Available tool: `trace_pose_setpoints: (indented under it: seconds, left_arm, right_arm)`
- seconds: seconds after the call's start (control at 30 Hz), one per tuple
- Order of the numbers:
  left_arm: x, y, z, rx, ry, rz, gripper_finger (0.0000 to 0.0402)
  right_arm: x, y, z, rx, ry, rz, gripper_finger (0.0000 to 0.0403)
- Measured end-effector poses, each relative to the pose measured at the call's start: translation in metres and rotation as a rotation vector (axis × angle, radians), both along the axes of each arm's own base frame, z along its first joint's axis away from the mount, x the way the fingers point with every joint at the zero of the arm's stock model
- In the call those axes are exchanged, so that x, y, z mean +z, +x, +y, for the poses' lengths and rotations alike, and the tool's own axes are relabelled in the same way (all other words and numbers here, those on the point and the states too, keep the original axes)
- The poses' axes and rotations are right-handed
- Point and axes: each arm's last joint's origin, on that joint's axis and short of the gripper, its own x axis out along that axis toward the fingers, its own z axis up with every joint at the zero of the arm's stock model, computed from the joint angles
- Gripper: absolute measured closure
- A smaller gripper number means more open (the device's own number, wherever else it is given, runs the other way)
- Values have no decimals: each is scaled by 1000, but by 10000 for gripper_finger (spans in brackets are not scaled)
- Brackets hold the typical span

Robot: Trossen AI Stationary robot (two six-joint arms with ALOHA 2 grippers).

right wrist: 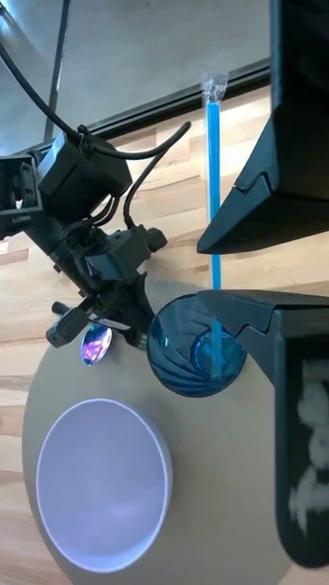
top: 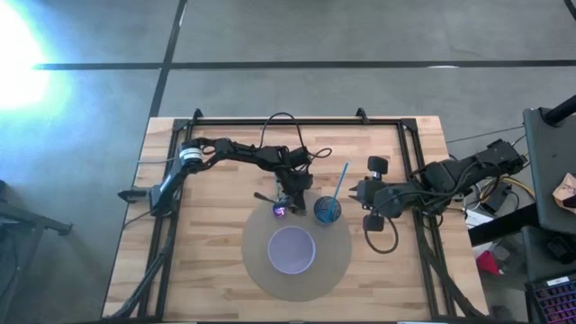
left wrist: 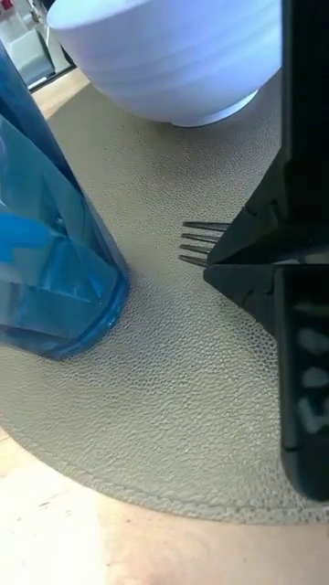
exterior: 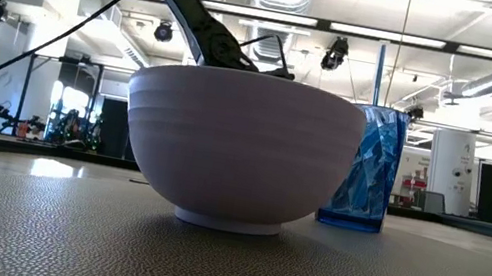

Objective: Pick & Place Utensil
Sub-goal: Put the fork into the bowl

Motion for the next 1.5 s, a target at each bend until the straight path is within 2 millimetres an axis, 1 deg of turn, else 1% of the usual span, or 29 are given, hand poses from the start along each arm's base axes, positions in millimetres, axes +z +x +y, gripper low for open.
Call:
trace_pose_setpoints:
  seconds: [0.43,0.57,0.73,0.9,1.07,1.37,1.5]
  left_arm:
    - [-2,-10,-2,-14,5,98,401]
    - [1,-15,-2,-24,22,131,401]
    - [9,-21,-2,-28,93,169,401]
    - [8,-30,-1,-42,105,244,401]
    - [8,-33,0,-37,128,280,401]
    - [7,-44,-2,-78,114,373,401]
    - [7,-44,-2,-78,114,379,401]
  right_arm:
    - [0,0,0,-2,1,0,335]
    - [0,0,0,-2,1,1,335]
    - [0,0,0,-2,0,3,335]
    - [0,0,0,-2,0,2,335]
    - [0,0,0,-2,0,2,335]
    - [0,0,0,-2,0,2,335]
    - [0,0,0,-2,0,2,335]
